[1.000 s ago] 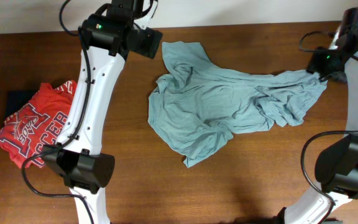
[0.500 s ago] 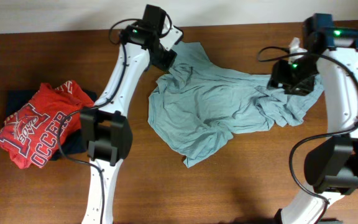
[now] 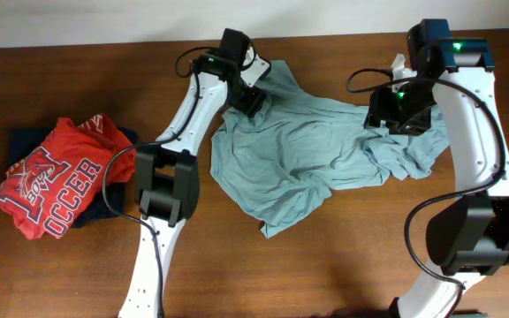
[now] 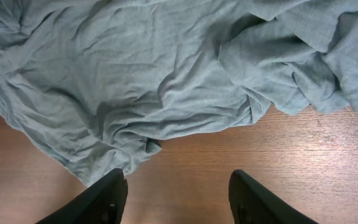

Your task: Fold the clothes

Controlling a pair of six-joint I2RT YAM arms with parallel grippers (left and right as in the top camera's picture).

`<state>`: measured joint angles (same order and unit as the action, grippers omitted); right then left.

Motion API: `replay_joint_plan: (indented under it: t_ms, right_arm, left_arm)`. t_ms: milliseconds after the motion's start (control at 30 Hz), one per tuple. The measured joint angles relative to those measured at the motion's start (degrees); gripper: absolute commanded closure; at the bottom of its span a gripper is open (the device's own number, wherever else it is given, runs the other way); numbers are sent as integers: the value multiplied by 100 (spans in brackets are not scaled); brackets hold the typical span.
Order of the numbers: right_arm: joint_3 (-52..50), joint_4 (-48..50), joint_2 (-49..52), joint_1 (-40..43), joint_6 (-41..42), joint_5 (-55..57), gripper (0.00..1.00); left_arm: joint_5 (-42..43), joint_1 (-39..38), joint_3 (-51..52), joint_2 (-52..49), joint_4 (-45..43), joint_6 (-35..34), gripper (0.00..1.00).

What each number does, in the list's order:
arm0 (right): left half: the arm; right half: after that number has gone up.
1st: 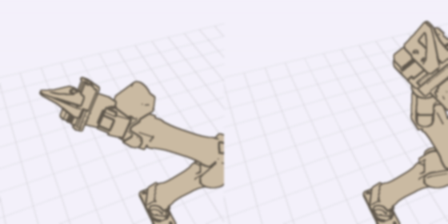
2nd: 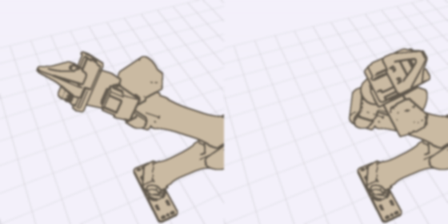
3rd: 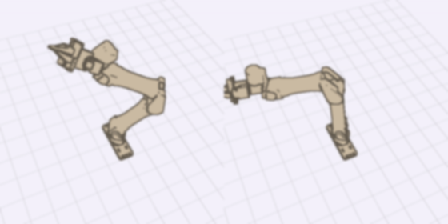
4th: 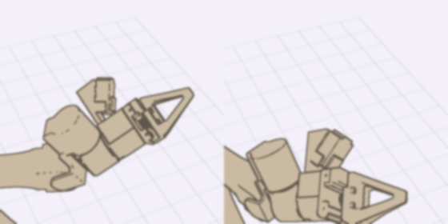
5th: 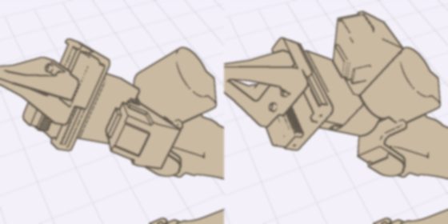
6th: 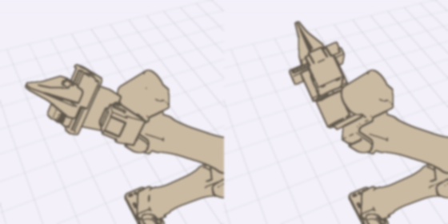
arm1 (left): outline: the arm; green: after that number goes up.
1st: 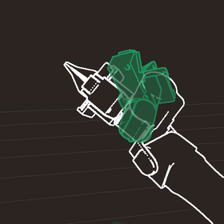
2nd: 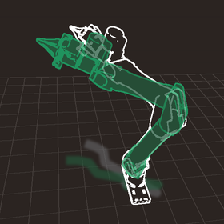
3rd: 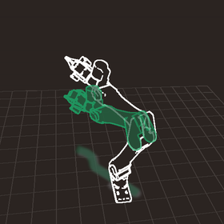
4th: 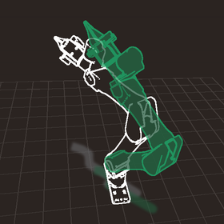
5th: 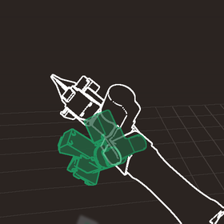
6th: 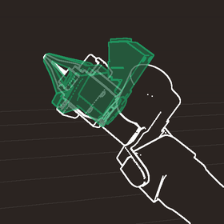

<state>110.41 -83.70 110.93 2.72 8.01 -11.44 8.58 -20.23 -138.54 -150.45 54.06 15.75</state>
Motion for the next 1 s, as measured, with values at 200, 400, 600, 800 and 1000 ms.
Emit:
replay_joint_plan:
  t_ms: [200,400,600,800,1000]
  right_arm:
    - [0,-9,0,0,-2,20,44]
    - [0,-9,0,0,11,87,47]
    - [0,-33,0,0,35,101,48]
    - [0,-35,0,0,39,101,49]
    - [0,-35,0,0,37,101,49]
  left_arm:
    - [-157,92,0,-146,-341,-579,58]
    - [-199,188,0,-146,-444,-800,100]
    - [-197,278,0,-146,-614,-977,94]
    - [-146,588,0,-146,-826,-1381,100]
    - [-37,929,0,-146,-1010,-1565,78]
